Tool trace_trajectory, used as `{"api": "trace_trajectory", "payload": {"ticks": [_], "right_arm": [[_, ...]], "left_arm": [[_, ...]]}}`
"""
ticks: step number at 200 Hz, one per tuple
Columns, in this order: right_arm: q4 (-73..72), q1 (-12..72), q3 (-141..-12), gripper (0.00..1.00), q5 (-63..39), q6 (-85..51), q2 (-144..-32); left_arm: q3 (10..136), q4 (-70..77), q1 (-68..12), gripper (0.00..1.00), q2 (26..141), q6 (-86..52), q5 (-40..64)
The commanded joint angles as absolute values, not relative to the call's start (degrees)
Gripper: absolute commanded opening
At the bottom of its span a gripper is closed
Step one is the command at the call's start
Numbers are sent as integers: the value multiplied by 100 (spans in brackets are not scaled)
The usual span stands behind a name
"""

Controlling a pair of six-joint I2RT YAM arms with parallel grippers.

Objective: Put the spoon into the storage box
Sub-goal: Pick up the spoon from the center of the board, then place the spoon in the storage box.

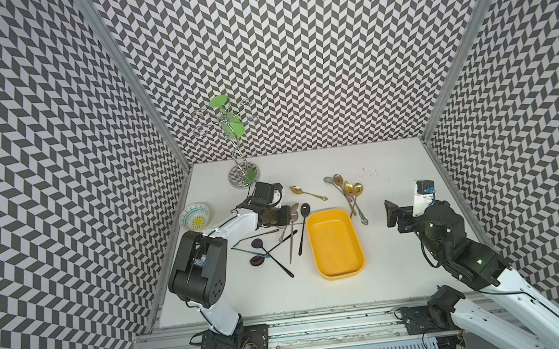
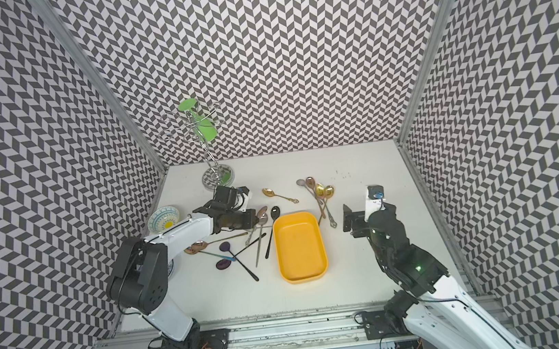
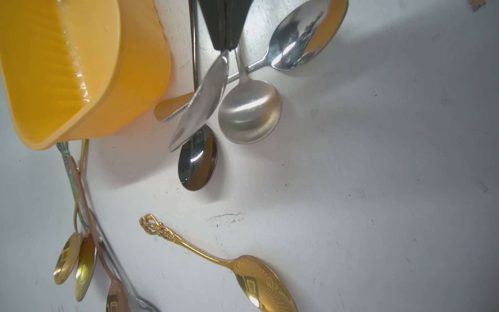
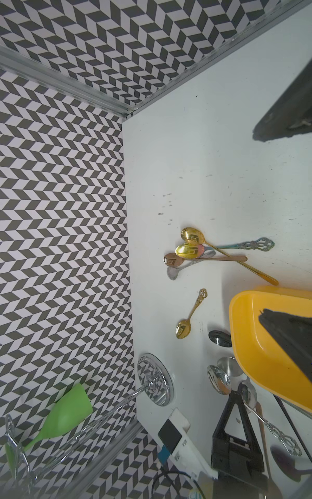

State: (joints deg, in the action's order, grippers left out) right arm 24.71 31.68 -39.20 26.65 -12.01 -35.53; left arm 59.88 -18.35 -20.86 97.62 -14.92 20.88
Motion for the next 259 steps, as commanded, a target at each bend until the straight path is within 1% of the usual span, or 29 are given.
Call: {"api": "trace_trajectory", "payload": {"ticks": [1, 22, 49, 79, 115, 138, 206, 259], "right_arm": [[2174, 3155, -3889, 99, 2751, -1202, -3489], [2172, 3152, -3885, 99, 2751, -1197, -3494], [2180, 3150, -3885, 99, 2760, -1196, -3502], [2179, 3149, -3891, 99, 2769, -1207, -3507], [2180, 3152, -3887, 99, 2760, -1199, -3516], [2180, 3155, -3887, 99, 2768, -1200, -3490], [2188, 3156, -3885, 99, 2786, -1215, -3480], [2195, 3147, -3885, 99, 2821, -1229, -3489]], "left_arm": [[5823, -1461, -1953, 0, 9441, -1885, 3246], [5605, -1042, -1942, 0, 9257, -2433, 4129], [5046, -208, -1942, 0, 8949, -3458, 4878], [4240, 902, -1962, 0, 8489, -4757, 5111], [3312, 2287, -2226, 0, 7892, -6551, 4722], [3154, 2549, -2351, 0, 7734, -7369, 4291], [3452, 2155, -2990, 0, 8222, -7646, 3610], [3737, 2124, -3430, 0, 8603, -7699, 3297]]}}
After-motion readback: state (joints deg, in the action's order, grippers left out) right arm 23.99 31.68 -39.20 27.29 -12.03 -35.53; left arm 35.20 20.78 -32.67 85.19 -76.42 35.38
